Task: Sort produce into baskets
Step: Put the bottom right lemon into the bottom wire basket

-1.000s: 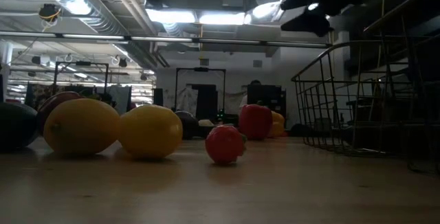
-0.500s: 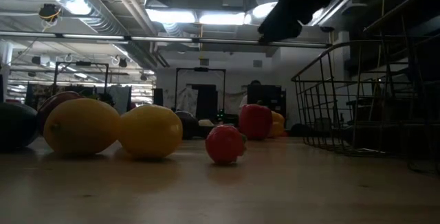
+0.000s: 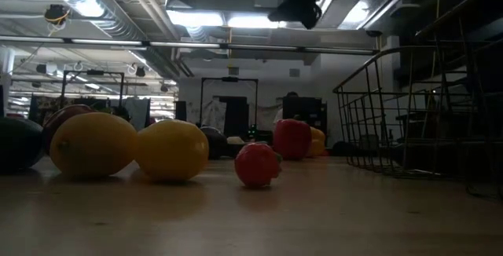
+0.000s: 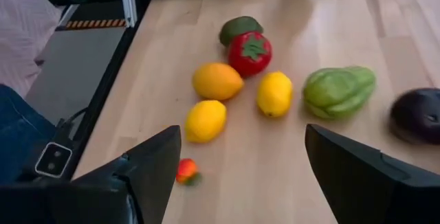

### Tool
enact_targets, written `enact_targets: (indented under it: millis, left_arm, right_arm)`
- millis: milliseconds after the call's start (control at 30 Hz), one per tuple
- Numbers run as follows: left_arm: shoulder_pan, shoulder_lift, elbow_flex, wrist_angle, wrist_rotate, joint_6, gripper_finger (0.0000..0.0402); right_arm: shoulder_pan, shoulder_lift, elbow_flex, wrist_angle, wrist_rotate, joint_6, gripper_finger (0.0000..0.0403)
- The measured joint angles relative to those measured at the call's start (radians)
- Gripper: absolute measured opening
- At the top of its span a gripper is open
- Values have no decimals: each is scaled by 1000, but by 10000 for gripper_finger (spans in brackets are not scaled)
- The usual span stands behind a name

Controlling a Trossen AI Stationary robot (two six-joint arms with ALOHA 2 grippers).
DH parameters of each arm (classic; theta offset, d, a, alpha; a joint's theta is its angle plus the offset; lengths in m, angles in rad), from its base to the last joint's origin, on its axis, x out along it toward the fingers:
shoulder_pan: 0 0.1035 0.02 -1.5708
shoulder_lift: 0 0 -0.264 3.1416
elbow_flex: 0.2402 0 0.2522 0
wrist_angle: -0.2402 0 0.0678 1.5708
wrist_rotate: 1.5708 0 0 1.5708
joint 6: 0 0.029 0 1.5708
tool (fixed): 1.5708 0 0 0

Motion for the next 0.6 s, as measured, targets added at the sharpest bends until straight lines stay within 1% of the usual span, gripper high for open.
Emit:
enact_targets:
  millis: [200, 367, 467, 600]
  left_arm:
    - [-39, -3, 0, -20, -2, -19, 313]
    - [-68, -3, 0, -19, -2, -42, 313]
    - [-84, -3, 0, -19, -3, -62, 313]
    - [-103, -4, 0, -18, -5, -85, 313]
  right_arm:
    - [103, 78, 13, 59, 114, 119, 309]
    - [181, 168, 13, 181, 202, 198, 309]
    - [213, 226, 13, 250, 280, 226, 309]
    - [233, 299, 13, 343, 334, 273, 309]
